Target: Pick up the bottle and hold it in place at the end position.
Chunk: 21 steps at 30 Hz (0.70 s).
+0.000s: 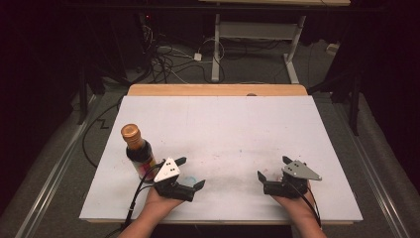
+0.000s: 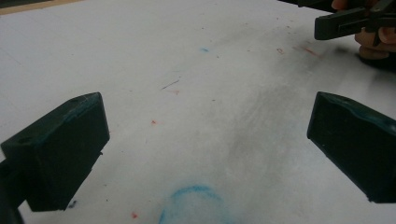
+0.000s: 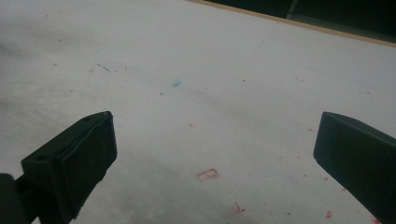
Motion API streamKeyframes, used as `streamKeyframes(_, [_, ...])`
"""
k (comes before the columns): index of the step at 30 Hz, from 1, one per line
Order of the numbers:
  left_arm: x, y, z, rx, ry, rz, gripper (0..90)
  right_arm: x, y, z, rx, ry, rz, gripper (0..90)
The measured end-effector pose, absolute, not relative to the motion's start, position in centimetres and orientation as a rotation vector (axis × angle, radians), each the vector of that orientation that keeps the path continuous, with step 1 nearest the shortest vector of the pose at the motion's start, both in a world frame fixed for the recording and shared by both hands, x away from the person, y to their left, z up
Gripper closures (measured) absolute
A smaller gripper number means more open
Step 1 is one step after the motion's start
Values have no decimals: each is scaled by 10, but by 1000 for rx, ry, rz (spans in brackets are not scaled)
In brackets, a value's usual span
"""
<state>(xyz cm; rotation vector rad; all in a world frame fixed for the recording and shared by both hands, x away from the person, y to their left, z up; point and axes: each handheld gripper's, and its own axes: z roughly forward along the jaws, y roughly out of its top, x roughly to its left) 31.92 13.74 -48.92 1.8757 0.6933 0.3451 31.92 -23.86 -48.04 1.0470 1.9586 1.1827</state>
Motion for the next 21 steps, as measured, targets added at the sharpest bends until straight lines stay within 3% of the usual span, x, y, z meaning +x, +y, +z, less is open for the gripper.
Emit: streamKeyframes(21, [303, 143, -472, 1904, 624, 324, 0, 316, -240, -472, 1046, 1938, 1238, 2])
